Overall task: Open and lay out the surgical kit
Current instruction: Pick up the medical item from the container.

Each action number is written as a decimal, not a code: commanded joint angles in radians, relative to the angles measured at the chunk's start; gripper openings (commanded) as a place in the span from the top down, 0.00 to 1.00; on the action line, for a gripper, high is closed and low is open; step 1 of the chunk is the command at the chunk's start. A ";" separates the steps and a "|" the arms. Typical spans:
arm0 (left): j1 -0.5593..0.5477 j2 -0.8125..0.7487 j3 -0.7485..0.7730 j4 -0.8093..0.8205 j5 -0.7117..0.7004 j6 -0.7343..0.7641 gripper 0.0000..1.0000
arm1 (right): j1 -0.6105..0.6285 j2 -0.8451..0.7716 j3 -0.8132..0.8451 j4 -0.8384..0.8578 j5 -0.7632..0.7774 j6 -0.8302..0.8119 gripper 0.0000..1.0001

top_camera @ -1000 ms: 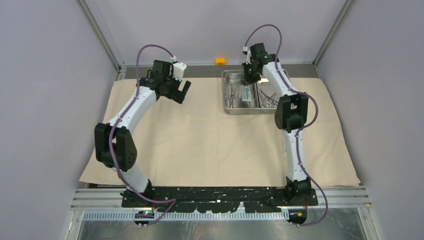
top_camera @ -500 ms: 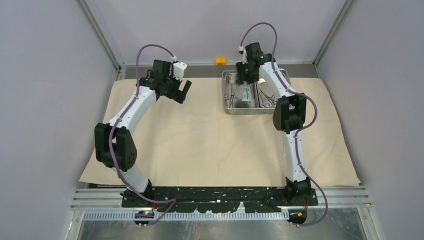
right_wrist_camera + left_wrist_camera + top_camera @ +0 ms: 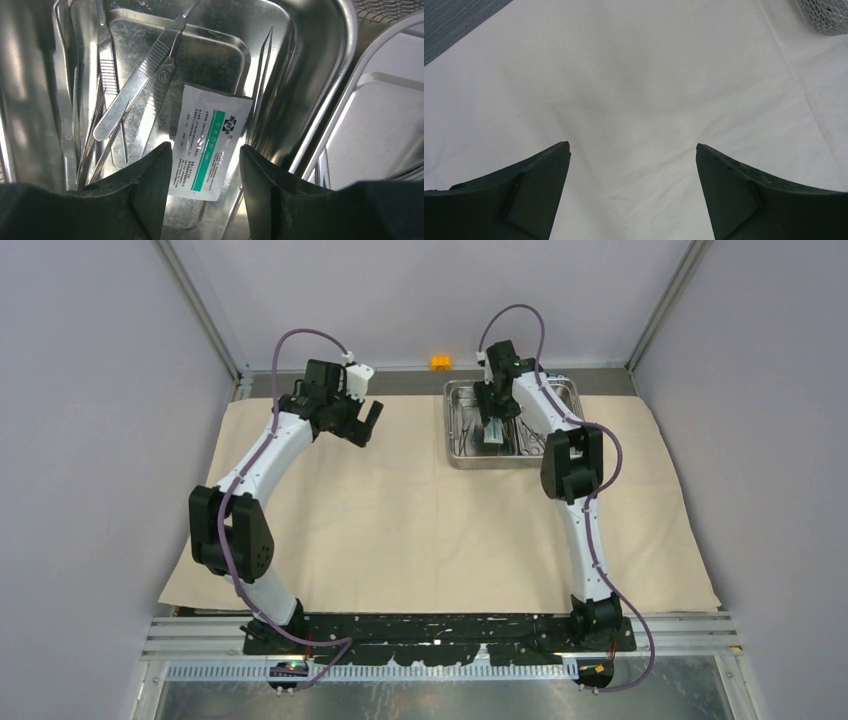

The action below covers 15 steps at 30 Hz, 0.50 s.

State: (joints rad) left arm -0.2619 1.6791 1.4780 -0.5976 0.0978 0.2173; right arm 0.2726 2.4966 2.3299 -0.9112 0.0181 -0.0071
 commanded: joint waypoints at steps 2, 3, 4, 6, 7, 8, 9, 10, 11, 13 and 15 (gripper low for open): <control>-0.005 -0.014 0.038 0.004 0.013 -0.008 0.00 | -0.006 -0.023 -0.018 0.023 0.011 -0.016 0.43; -0.005 -0.013 0.037 0.004 0.013 -0.007 0.00 | -0.008 -0.019 -0.022 0.023 0.005 -0.014 0.43; -0.006 -0.014 0.035 0.004 0.011 -0.006 0.00 | -0.011 -0.017 -0.022 0.023 -0.002 -0.011 0.43; -0.007 -0.015 0.032 0.004 0.010 -0.007 0.00 | -0.019 -0.007 -0.023 0.022 -0.004 -0.001 0.42; -0.007 -0.017 0.029 0.004 0.010 -0.006 0.00 | -0.022 -0.004 -0.024 0.022 -0.021 0.003 0.42; -0.007 -0.019 0.027 0.004 0.008 -0.004 0.00 | -0.025 0.001 -0.024 0.022 -0.039 0.005 0.42; -0.007 -0.020 0.025 0.003 0.008 -0.002 0.00 | -0.028 0.004 -0.024 0.019 -0.045 0.007 0.42; -0.007 -0.021 0.023 0.004 0.006 -0.002 0.00 | -0.030 0.007 -0.025 0.017 -0.047 0.006 0.42; -0.007 -0.024 0.021 0.004 0.006 0.000 0.00 | -0.032 0.008 -0.025 0.015 -0.049 0.006 0.42; -0.007 -0.026 0.016 0.004 0.006 0.002 0.00 | -0.033 0.015 -0.025 0.009 -0.052 0.006 0.42; -0.007 -0.026 0.012 0.004 0.006 0.002 0.00 | -0.034 0.024 -0.015 -0.004 -0.062 0.007 0.43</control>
State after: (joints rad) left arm -0.2646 1.6791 1.4780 -0.5991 0.0978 0.2173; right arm 0.2481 2.5019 2.3070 -0.9100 -0.0269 -0.0036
